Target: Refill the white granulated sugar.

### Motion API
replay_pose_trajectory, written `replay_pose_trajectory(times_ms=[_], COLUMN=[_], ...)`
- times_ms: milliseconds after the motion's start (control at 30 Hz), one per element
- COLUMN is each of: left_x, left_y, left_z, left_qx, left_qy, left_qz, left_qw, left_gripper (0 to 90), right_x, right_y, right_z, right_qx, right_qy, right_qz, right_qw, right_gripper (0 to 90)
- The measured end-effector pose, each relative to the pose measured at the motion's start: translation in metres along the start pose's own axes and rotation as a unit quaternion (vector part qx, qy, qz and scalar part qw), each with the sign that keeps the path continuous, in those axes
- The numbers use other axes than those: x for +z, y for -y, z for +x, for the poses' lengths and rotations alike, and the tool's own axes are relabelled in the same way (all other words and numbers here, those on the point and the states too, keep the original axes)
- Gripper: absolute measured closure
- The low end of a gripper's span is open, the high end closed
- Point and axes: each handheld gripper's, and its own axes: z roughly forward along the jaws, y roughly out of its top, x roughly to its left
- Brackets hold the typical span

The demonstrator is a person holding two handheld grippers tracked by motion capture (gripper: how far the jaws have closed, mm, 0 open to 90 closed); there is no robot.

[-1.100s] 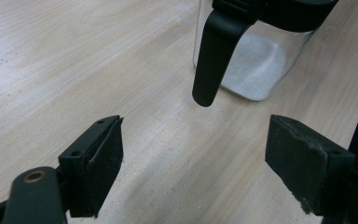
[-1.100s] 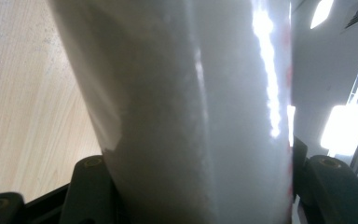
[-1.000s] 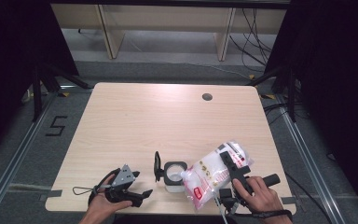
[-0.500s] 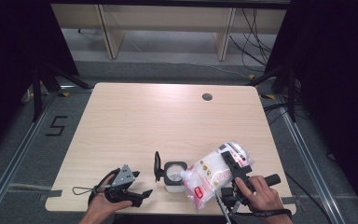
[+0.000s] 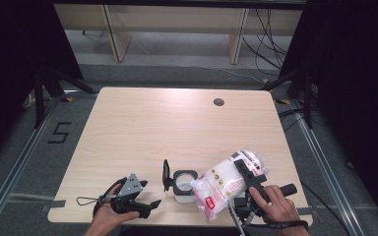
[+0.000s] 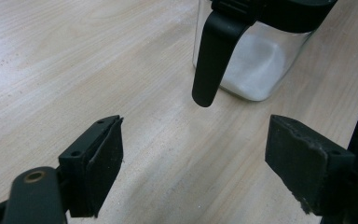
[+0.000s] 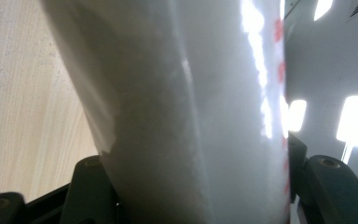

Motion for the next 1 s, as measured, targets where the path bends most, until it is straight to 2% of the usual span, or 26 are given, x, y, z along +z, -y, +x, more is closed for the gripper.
replay_pose_trajectory(times_ms=[67,200,233,300,367,400,467,500,533,600,700,733,800,867,900,933,1000], left_x=[0.0000,-0.0001,-0.0016,-0.0008,-0.0006,-0.0013,-0.0006,-0.0006,-0.0007,-0.0008,-0.0007,-0.0009,-0.0010,-0.0011,-0.0006,-0.0004,-0.0008], left_y=[0.0001,0.0000,-0.0005,-0.0005,-0.0007,-0.0001,-0.0001,-0.0004,-0.0001,-0.0003,-0.0002,-0.0001,-0.0005,-0.0007,0.0000,-0.0001,-0.0002], left_z=[-0.0001,0.0002,0.0027,0.0018,0.0021,0.0018,0.0007,0.0013,0.0011,0.0012,0.0011,0.0007,0.0018,0.0027,0.0006,0.0005,0.0007], left_qx=[0.001,0.001,0.020,0.014,0.018,0.012,0.005,0.009,0.007,0.008,0.008,0.006,0.013,0.022,0.005,0.004,0.008], left_qy=[0.000,0.000,-0.003,-0.001,0.000,-0.004,-0.002,-0.001,-0.002,-0.002,-0.002,-0.002,-0.002,-0.001,-0.002,-0.002,0.000], left_qz=[0.001,0.000,0.009,0.003,0.001,0.010,0.003,0.003,0.003,0.003,0.003,0.003,0.004,0.005,0.003,0.003,0.006], left_qw=[1.0000,1.0000,0.9998,0.9999,0.9998,0.9999,1.0000,1.0000,1.0000,1.0000,1.0000,1.0000,0.9999,0.9997,1.0000,1.0000,1.0000], left_gripper=[18.7,18.8,18.8,18.7,18.7,18.7,18.7,18.7,18.7,18.7,18.8,18.8,18.7,18.7,18.8,18.8,18.8], right_x=[-0.0012,-0.0003,0.0000,0.0004,0.0005,0.0004,0.0003,-0.0006,0.0007,-0.0004,-0.0001,-0.0011,-0.0012,0.0002,-0.0007,0.0005,0.0007], right_y=[-0.0004,0.0001,-0.0001,0.0003,0.0004,0.0006,0.0005,0.0000,0.0004,0.0002,0.0007,0.0005,0.0006,0.0006,0.0002,0.0006,0.0006], right_z=[0.0004,-0.0012,-0.0026,-0.0033,-0.0032,-0.0031,-0.0030,-0.0056,-0.0028,-0.0050,-0.0039,-0.0011,-0.0006,-0.0017,-0.0025,-0.0025,-0.0028], right_qx=[0.005,-0.001,-0.008,-0.013,-0.012,-0.016,-0.017,-0.022,-0.008,-0.017,-0.014,0.002,0.006,-0.008,-0.014,-0.016,-0.014], right_qy=[-0.004,-0.002,-0.001,0.002,0.001,0.001,0.001,-0.005,0.002,-0.001,-0.002,-0.007,-0.007,-0.003,-0.004,0.001,0.001], right_qz=[0.008,0.002,0.002,-0.001,0.000,-0.001,-0.002,0.003,-0.003,0.001,0.002,0.013,0.013,0.003,0.007,-0.003,-0.003], right_qw=[0.9999,1.0000,1.0000,0.9999,0.9999,0.9999,0.9999,0.9997,1.0000,0.9998,0.9999,0.9999,0.9999,1.0000,0.9999,0.9999,0.9999], right_gripper=[43.4,43.4,43.4,43.4,43.4,43.4,43.4,43.5,43.5,43.4,43.4,43.4,43.5,43.4,43.4,43.4,43.4])
